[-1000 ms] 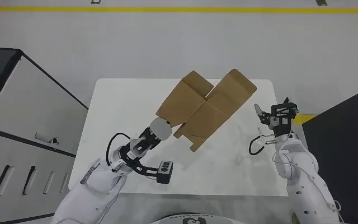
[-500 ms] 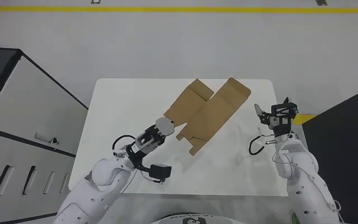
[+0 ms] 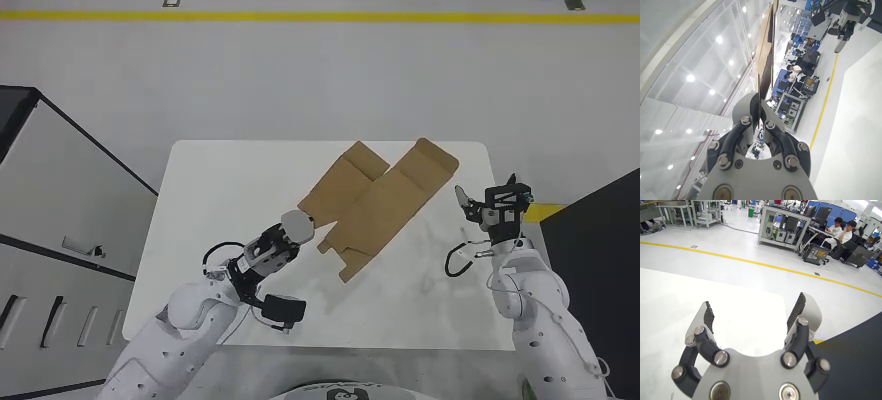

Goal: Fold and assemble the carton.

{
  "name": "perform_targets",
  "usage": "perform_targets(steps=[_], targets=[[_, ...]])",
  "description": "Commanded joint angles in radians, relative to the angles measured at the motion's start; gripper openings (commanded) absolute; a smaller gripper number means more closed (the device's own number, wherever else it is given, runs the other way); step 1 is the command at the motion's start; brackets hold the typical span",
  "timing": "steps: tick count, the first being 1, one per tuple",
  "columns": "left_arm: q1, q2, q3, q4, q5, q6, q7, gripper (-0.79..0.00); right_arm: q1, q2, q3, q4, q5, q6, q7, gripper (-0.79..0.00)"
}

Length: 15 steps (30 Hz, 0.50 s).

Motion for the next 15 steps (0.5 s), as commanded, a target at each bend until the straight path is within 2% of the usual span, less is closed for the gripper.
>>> perform_targets(steps=[1,3,10,15], targets=[[-0.001,-0.003,0.007,0.002,-0.078,-0.031,0.024,-0.785,0.0,0.0,0.0,0.0,0.0,0.0,0.0,0.0],[-0.001,-0.005,0.011,0.011,-0.159,-0.065,0.052,-0.785,0.0,0.0,0.0,0.0,0.0,0.0,0.0,0.0],[-0.018,-0.011,0.013,0.068,-0.397,-0.265,0.084,-0.785,0.0,0.0,0.0,0.0,0.0,0.0,0.0,0.0],[-0.027,-0.018,0.025,0.087,-0.5,-0.318,0.118,-0.785,0.0,0.0,0.0,0.0,0.0,0.0,0.0,0.0]])
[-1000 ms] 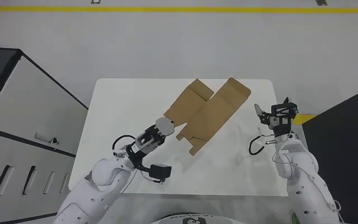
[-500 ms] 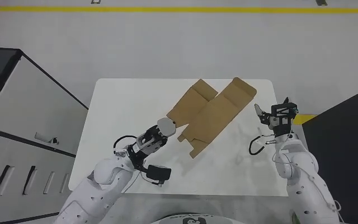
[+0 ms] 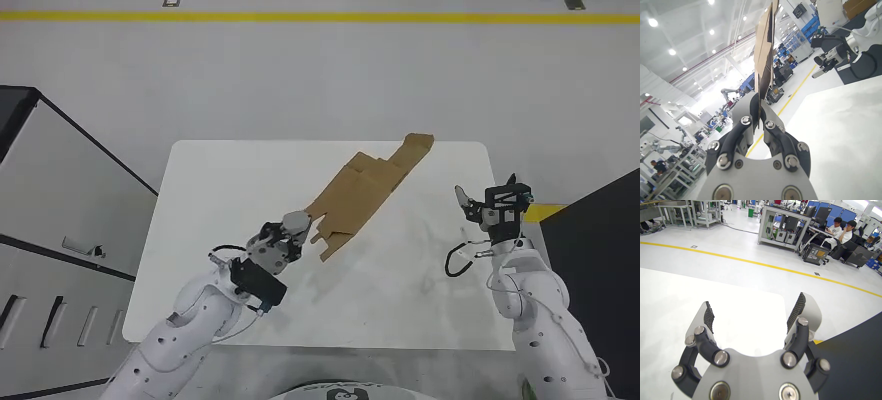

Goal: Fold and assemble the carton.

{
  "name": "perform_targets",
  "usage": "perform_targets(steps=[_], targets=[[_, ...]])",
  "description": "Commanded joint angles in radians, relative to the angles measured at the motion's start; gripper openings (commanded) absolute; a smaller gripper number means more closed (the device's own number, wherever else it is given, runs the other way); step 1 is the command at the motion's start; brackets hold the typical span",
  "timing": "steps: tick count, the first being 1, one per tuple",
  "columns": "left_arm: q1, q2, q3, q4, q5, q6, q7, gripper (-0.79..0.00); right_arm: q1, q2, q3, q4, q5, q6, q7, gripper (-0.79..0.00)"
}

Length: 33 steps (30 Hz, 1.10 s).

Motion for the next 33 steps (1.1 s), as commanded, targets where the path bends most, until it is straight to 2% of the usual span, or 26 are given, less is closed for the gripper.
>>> perform_targets(steps=[1,3,13,17,22,33], targets=[[-0.003,-0.004,0.004,0.006,-0.052,-0.012,0.014,-0.785,0.0,0.0,0.0,0.0,0.0,0.0,0.0,0.0],[-0.012,-0.007,0.003,0.007,-0.064,-0.002,0.043,-0.785,0.0,0.0,0.0,0.0,0.0,0.0,0.0,0.0],[-0.012,-0.007,0.004,0.005,-0.069,-0.003,0.04,-0.785,0.0,0.0,0.0,0.0,0.0,0.0,0.0,0.0],[-0.008,-0.014,0.012,0.003,-0.204,-0.079,0.059,-0.785,0.0,0.0,0.0,0.0,0.0,0.0,0.0,0.0],[-0.011,-0.018,0.019,0.028,-0.337,-0.217,0.097,-0.785,0.0,0.0,0.0,0.0,0.0,0.0,0.0,0.0],[-0.018,-0.031,0.027,0.061,-0.513,-0.359,0.129,-0.785,0.0,0.0,0.0,0.0,0.0,0.0,0.0,0.0]])
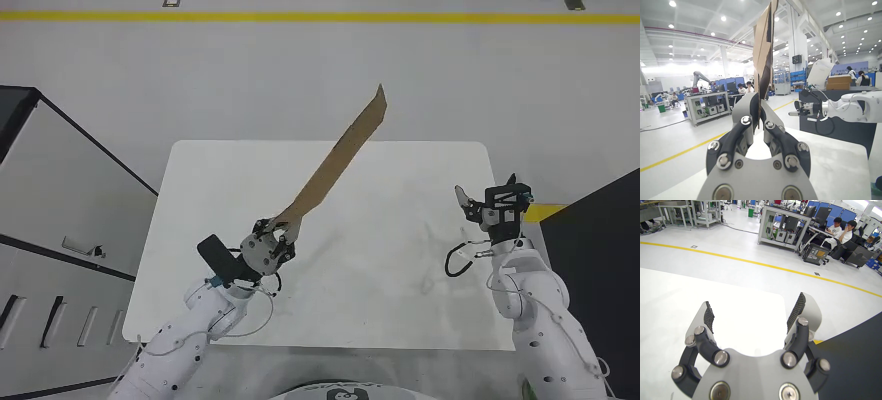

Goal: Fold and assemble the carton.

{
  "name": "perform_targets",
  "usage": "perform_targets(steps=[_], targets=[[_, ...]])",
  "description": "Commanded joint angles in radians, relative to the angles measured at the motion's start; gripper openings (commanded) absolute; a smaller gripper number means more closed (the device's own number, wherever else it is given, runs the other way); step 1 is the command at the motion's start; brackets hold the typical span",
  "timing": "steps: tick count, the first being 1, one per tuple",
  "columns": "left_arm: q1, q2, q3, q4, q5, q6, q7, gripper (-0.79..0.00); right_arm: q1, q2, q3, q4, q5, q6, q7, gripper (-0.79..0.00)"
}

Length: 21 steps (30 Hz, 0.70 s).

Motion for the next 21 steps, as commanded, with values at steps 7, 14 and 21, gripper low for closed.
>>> perform_targets(steps=[7,14,21], targets=[[-0.004,-0.008,0.005,0.023,-0.091,-0.09,0.019,-0.785,0.0,0.0,0.0,0.0,0.0,0.0,0.0,0.0],[-0.011,-0.015,0.007,0.034,-0.126,-0.138,0.029,-0.785,0.0,0.0,0.0,0.0,0.0,0.0,0.0,0.0],[-0.021,-0.013,-0.014,0.022,0.125,0.021,-0.021,-0.785,0.0,0.0,0.0,0.0,0.0,0.0,0.0,0.0]])
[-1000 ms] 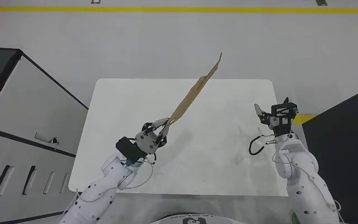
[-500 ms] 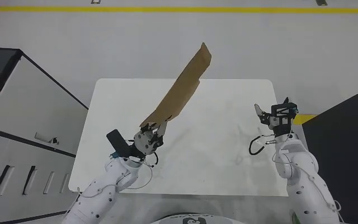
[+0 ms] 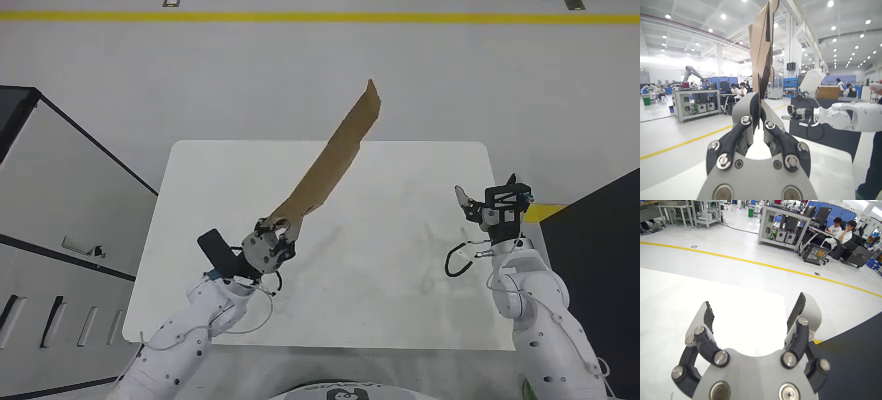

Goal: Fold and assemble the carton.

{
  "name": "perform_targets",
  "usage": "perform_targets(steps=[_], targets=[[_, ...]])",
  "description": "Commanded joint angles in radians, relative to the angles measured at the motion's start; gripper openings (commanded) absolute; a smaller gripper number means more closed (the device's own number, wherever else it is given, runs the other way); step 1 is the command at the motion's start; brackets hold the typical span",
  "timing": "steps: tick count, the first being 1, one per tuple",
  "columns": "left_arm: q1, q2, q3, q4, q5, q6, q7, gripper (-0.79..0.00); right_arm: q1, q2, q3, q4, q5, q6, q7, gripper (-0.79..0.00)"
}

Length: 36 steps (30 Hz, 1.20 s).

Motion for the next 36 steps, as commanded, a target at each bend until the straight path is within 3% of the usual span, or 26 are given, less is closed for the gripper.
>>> perform_targets(steps=[1,6,13,23,27,30,36], targets=[[-0.002,0.002,-0.009,-0.014,0.125,0.084,-0.022,-0.785,0.0,0.0,0.0,0.0,0.0,0.0,0.0,0.0],[0.002,0.009,-0.025,-0.067,0.396,0.222,-0.013,-0.785,0.0,0.0,0.0,0.0,0.0,0.0,0.0,0.0],[0.011,0.021,-0.058,-0.1,0.678,0.326,-0.019,-0.785,0.0,0.0,0.0,0.0,0.0,0.0,0.0,0.0],[0.015,0.022,-0.058,-0.106,0.711,0.342,-0.032,-0.785,0.0,0.0,0.0,0.0,0.0,0.0,0.0,0.0],[0.004,0.026,-0.073,-0.127,0.833,0.372,-0.071,-0.785,0.001,0.0,0.0,-0.001,0.002,-0.002,0.0,0.0],[0.004,0.031,-0.096,-0.143,0.948,0.396,-0.1,-0.785,0.002,0.003,0.024,-0.01,0.042,-0.07,0.019,0.0],[-0.002,0.045,-0.137,-0.159,1.132,0.387,-0.108,-0.785,-0.002,0.023,0.127,-0.04,0.161,-0.331,0.188,0.0]])
